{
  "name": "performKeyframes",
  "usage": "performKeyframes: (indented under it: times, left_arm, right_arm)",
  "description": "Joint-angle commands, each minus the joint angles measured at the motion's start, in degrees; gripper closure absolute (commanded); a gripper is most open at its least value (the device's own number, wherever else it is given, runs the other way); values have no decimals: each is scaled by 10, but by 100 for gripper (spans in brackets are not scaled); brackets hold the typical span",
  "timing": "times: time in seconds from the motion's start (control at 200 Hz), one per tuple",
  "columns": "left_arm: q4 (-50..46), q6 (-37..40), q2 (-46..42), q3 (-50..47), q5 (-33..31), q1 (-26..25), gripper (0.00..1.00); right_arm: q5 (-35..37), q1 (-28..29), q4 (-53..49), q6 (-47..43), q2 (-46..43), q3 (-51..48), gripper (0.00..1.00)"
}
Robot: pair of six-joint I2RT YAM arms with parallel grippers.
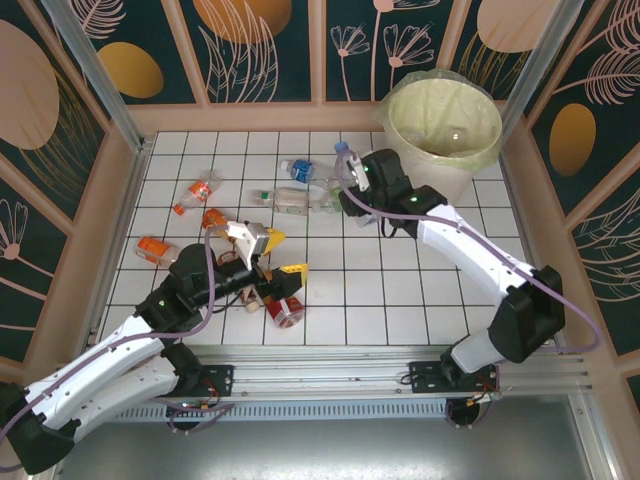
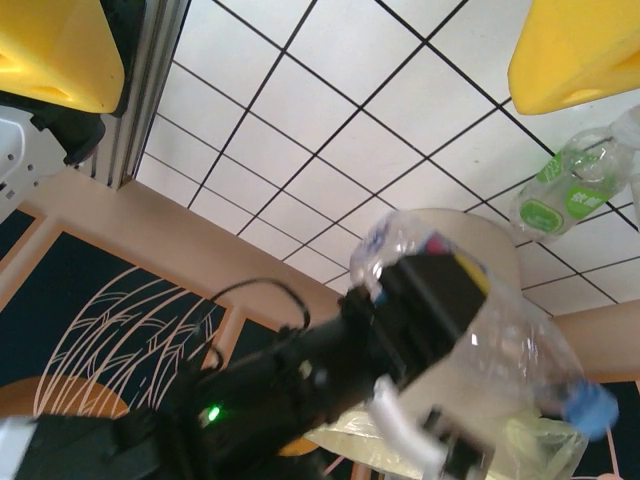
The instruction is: Put the plastic bottles in the bin
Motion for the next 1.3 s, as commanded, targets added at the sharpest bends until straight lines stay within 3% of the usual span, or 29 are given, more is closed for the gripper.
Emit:
performKeyframes:
  times: [0.0, 0.295, 0.656, 0.871, 1.296]
  left_arm:
    - [18, 7, -10, -8, 5, -4, 1]
    - [14, 11, -12, -7, -3, -4, 1]
    - [14, 14, -8, -9, -7, -4, 1]
    - [12, 15, -7, -9, -12, -4, 1]
    - [11, 15, -4, -10, -14, -4, 1]
  right_arm:
    - [-19, -5, 21, -1, -22, 35, 38]
    - [-22, -36, 64, 2, -41, 133, 38]
    - [-35, -151, 112, 52, -28, 181, 38]
    - [-9, -199, 69, 66, 25, 238, 39]
    - [-27, -292, -69, 106, 156, 354, 40]
